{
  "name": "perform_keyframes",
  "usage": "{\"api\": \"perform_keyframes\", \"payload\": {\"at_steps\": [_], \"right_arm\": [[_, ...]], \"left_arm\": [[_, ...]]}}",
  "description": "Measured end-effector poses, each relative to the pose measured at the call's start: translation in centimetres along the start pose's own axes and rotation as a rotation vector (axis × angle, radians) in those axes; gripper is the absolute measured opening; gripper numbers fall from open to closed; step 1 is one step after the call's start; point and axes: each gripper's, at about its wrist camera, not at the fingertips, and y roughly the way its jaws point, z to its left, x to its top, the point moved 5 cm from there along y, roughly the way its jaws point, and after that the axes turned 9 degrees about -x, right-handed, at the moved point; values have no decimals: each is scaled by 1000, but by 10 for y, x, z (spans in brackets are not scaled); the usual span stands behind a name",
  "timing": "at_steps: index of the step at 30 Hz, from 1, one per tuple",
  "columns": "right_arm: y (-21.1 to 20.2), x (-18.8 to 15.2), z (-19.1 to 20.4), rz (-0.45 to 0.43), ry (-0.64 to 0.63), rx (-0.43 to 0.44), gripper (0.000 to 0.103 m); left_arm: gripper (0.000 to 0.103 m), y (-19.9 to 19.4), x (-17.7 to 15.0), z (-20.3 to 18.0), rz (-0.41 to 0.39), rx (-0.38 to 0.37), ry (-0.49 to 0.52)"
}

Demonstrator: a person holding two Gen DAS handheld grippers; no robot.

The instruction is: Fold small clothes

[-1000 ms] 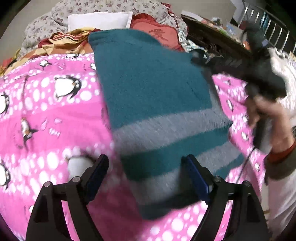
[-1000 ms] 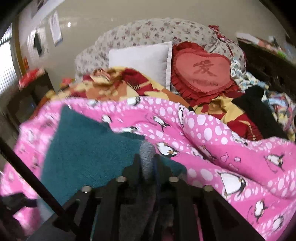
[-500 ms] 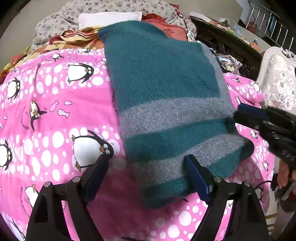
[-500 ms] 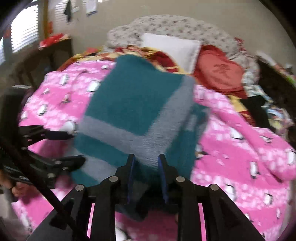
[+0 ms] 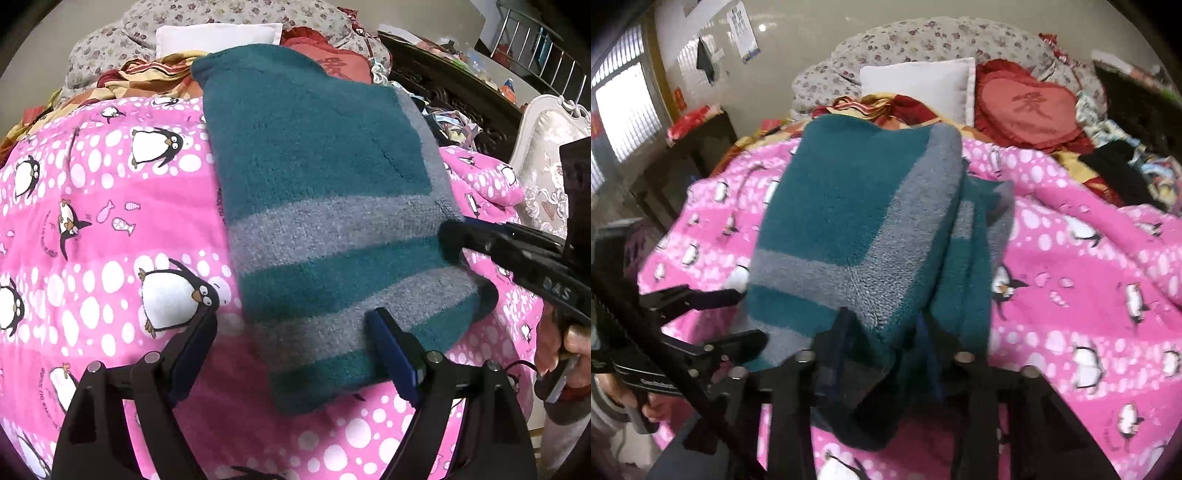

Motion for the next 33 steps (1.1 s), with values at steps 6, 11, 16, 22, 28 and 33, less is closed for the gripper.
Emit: {"api": "perform_keyframes", "payload": {"at_steps": [6,11,16,22,28,33], "right_arm": [[-21,8,-2,-67,-86,-110,9],[20,-8,-14,22,-78,-162,9],[6,-2,-19,5,-21,-87,11],[-18,7,-31,-77,94,-37,63],[-3,19,-58,-66,210,-21,80],[22,24,-72,-46,280,53,84]], "left_arm": [[88,-1,7,-7,-35,-10,-14],[91,22,2,-6,9,6,-29],[91,13,5,-1,-8,12,-45],[91,-11,20,7,-70,-4,-46],[92,-11,45,37,-107,-63,-173],[97,6,60,53,-124,-116,-225]]}}
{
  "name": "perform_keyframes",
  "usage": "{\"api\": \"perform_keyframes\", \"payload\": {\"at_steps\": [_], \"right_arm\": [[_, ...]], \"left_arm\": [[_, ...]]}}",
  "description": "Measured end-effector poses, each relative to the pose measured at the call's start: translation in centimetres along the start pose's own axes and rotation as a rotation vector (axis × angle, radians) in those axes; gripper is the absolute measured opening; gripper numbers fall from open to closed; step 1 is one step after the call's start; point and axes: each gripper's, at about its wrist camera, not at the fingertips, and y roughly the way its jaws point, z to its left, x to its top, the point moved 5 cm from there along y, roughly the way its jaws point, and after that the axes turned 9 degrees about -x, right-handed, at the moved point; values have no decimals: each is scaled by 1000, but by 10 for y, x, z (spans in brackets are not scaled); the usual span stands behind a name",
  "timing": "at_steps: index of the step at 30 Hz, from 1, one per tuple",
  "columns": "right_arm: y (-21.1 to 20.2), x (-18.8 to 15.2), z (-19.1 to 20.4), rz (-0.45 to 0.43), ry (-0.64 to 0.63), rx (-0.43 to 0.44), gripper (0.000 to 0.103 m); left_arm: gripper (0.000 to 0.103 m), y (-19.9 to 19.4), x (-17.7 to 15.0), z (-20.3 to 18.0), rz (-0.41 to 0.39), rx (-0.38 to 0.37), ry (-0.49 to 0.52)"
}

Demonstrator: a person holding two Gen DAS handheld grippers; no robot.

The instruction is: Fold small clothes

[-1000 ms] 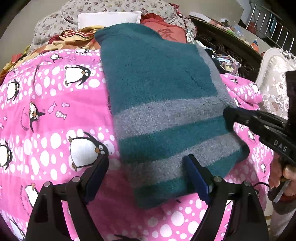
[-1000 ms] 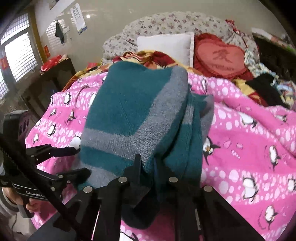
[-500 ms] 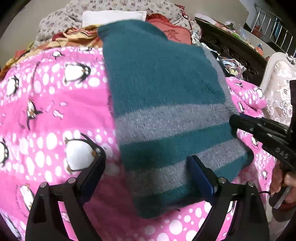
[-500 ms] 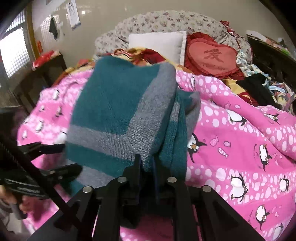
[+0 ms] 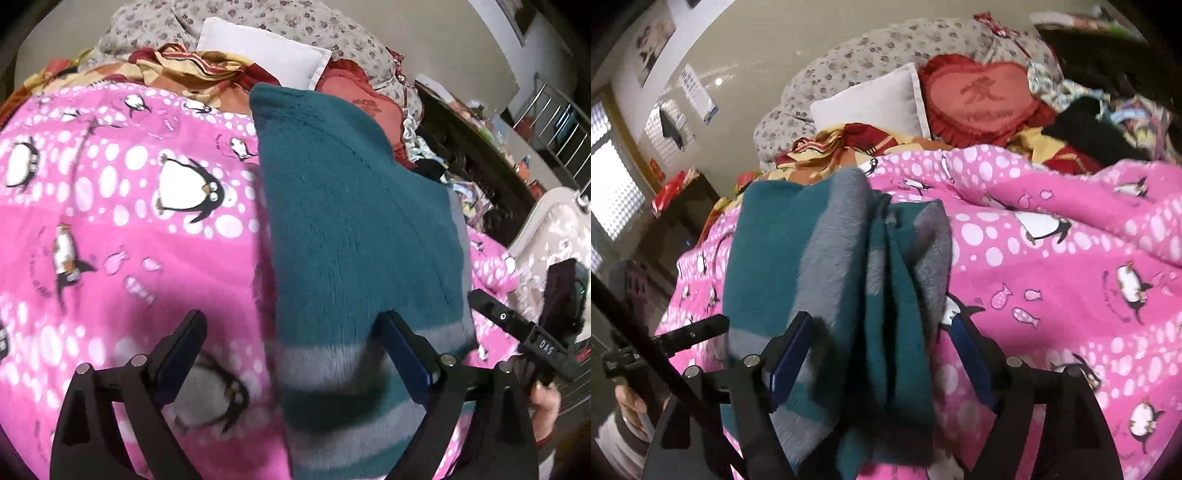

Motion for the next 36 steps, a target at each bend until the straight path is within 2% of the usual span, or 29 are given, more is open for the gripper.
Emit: {"api": "perform_keyframes", "payload": {"at_steps": [4,8,19,20,21,22,24,26,27,28,30,36], "right_arm": [[15,4,-4,17,46,88,88],[29,2,-1,43,27,106,94],[50,-1,3,78,50,179,96],[51,-2,2,86,60,193,94],[51,-3,3,88,66,206,88],[51,-4,3,86,69,220,83],[46,-5,8,74,69,233,61],[39,-5,14,60,51,205,51],[35,-4,15,54,58,205,46],[29,-3,16,50,72,216,43],[17,-2,22,40,81,242,40],[-32,-8,64,22,23,317,40]], "left_arm": [[102,11,7,3,-7,-22,2],[103,17,12,-1,-22,-29,43],[103,34,13,-10,-11,-43,85],[103,35,12,-11,-9,-49,83],[103,37,11,-12,-1,-58,86],[95,39,9,-15,12,-75,91],[78,40,7,-19,28,-109,95],[70,36,7,-22,23,-102,91],[63,33,8,-23,21,-106,87],[56,28,9,-24,20,-111,83],[53,16,11,-26,22,-132,68],[52,-53,7,-45,29,-88,110]]}}
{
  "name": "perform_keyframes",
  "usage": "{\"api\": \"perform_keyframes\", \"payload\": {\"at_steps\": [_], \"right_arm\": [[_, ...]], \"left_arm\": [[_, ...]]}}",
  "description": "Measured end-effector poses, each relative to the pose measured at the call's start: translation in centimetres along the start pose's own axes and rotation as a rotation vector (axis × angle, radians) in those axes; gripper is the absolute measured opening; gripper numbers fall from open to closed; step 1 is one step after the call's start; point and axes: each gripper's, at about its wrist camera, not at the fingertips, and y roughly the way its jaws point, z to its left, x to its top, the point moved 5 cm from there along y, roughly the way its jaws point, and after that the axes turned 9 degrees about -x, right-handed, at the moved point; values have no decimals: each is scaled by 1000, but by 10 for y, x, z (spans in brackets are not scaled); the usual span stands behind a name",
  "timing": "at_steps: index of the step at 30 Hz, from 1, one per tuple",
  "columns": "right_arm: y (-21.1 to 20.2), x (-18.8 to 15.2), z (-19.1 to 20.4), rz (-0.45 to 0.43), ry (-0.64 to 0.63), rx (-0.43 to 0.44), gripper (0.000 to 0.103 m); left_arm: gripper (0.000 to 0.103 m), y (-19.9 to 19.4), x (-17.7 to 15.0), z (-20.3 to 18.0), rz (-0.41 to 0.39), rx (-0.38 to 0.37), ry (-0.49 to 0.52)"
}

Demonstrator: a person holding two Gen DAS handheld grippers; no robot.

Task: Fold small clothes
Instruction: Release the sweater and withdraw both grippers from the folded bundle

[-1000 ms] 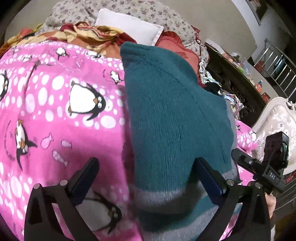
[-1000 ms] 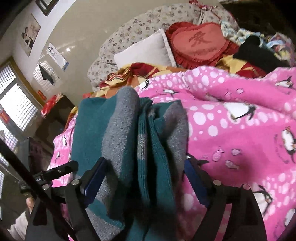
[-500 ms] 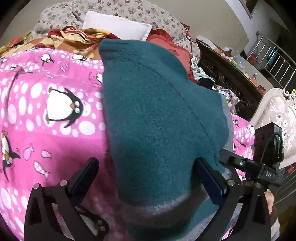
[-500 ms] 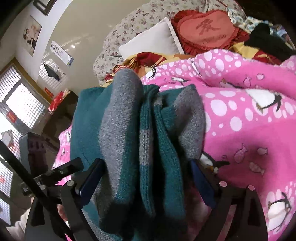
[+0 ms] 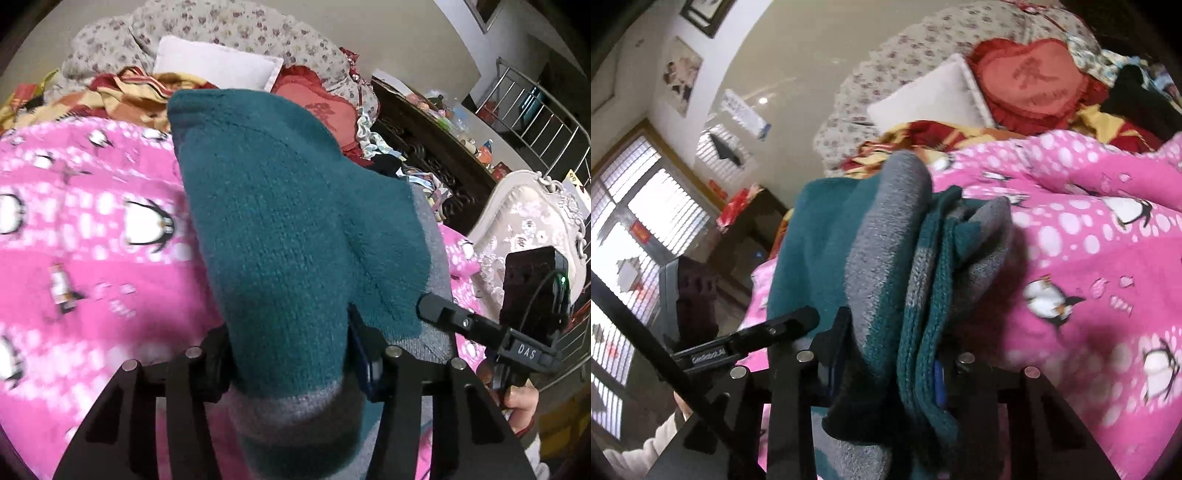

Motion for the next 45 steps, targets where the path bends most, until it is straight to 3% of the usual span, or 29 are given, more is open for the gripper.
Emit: {"api": "perform_keyframes", "payload": {"at_steps": [4,8,10,13,15,17,22,25,28,32,37,40,42,45], "right_arm": [[-16,-15,37,28,-28,66,40],[-11,-44,56,87,-23,82,40],[3,-60,55,119,-32,33,41],[36,-90,47,167,-129,-178,41],[42,-96,47,152,-181,-255,46],[29,-93,51,109,-196,-286,48],[-4,-76,85,-5,-266,-249,48],[5,-80,109,-2,-360,-244,46],[31,-89,112,16,-404,-318,43],[66,-101,91,68,-363,-386,43],[43,-99,100,34,-349,-358,44],[18,-100,102,-9,-316,-357,45],[7,-99,102,-37,-300,-377,55],[-4,-97,103,-77,-279,-406,58]], "left_arm": [[52,-44,-12,-10,37,58,26],[54,-59,-41,0,95,101,6],[55,-53,-56,12,132,133,-7],[67,-26,-86,38,197,256,-2],[75,-32,-90,42,111,268,29],[77,-46,-90,37,91,292,46],[80,-80,-85,13,7,372,139],[82,-80,-86,9,-14,395,143],[82,-71,-99,26,10,415,96],[93,-63,-104,42,-36,381,5],[93,-70,-104,35,-57,398,11],[93,-86,-101,28,-120,435,21],[93,-97,-99,22,-161,468,40],[93,-105,-96,10,-199,511,84]]}}
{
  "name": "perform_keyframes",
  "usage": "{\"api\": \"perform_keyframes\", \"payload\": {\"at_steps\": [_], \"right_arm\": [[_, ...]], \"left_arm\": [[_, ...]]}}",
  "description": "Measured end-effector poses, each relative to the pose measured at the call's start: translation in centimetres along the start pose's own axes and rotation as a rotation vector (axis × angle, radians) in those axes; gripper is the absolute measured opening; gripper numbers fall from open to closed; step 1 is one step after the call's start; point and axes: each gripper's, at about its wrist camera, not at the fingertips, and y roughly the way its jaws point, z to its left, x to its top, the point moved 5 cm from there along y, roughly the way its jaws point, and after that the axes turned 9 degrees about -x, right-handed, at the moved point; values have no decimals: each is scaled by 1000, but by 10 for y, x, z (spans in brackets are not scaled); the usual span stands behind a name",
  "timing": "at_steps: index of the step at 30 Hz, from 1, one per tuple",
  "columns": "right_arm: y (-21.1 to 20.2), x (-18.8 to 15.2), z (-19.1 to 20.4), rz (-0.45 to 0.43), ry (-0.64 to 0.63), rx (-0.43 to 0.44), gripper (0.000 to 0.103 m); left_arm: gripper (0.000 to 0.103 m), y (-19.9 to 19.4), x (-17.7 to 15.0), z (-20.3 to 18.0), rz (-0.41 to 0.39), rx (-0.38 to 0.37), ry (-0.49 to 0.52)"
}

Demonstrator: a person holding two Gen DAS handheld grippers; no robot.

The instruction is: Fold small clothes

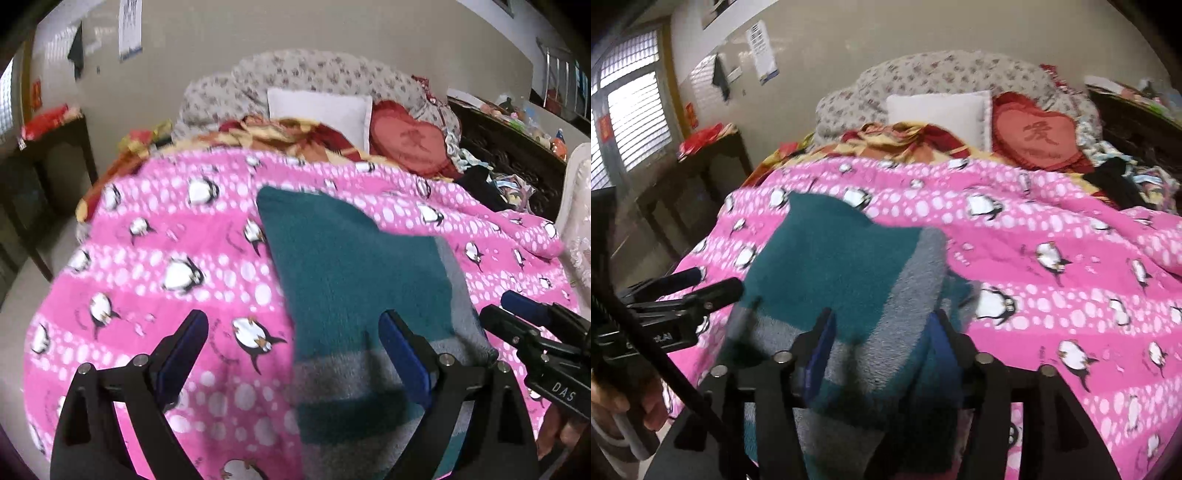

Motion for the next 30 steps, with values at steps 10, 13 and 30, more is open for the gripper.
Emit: {"api": "perform_keyframes", "payload": {"at_steps": [10,13,30], "right_arm": [[-19,5,-2,-49,25,-67,73],[-22,4,-1,-55,31,-79,76],[-20,-2,4,-50,38,-101,82]], "left_arm": [[93,-13,-2,-3,-37,27,-4],[93,-14,-3,-3,-41,31,-5],[93,-18,-6,-10,-55,42,6]]}}
